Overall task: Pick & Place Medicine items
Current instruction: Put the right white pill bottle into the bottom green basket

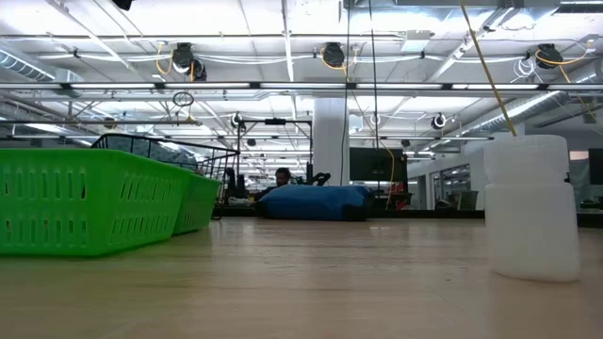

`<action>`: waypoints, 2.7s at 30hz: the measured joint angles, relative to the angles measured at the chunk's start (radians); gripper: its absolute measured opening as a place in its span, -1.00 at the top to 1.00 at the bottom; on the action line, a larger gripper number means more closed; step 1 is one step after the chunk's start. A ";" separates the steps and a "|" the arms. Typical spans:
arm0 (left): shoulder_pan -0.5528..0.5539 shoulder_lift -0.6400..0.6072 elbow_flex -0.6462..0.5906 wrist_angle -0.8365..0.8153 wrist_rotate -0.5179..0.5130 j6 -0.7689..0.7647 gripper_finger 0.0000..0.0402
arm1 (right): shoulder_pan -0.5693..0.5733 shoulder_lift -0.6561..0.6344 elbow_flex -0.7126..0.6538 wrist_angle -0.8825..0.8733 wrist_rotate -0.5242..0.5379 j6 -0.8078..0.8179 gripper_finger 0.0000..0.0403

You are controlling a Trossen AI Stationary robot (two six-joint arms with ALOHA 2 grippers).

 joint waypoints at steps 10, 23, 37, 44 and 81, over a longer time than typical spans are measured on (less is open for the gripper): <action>0.000 0.000 0.000 0.000 0.000 0.000 0.05 | 0.044 0.163 0.321 -0.507 0.041 -0.093 -0.15; 0.000 0.000 0.000 -0.001 0.000 0.000 0.05 | 0.088 0.213 0.312 -0.983 -0.108 0.044 -0.22; 0.000 0.000 0.000 0.000 0.000 0.000 0.05 | 0.107 0.274 0.149 -0.809 -0.082 -0.033 -0.17; 0.000 0.000 0.000 0.000 0.000 0.000 0.05 | 0.107 0.272 0.086 -0.784 -0.086 -0.031 -0.09; 0.000 0.000 0.000 0.014 0.000 0.018 0.05 | -0.085 -0.122 0.073 -1.114 0.431 0.605 0.26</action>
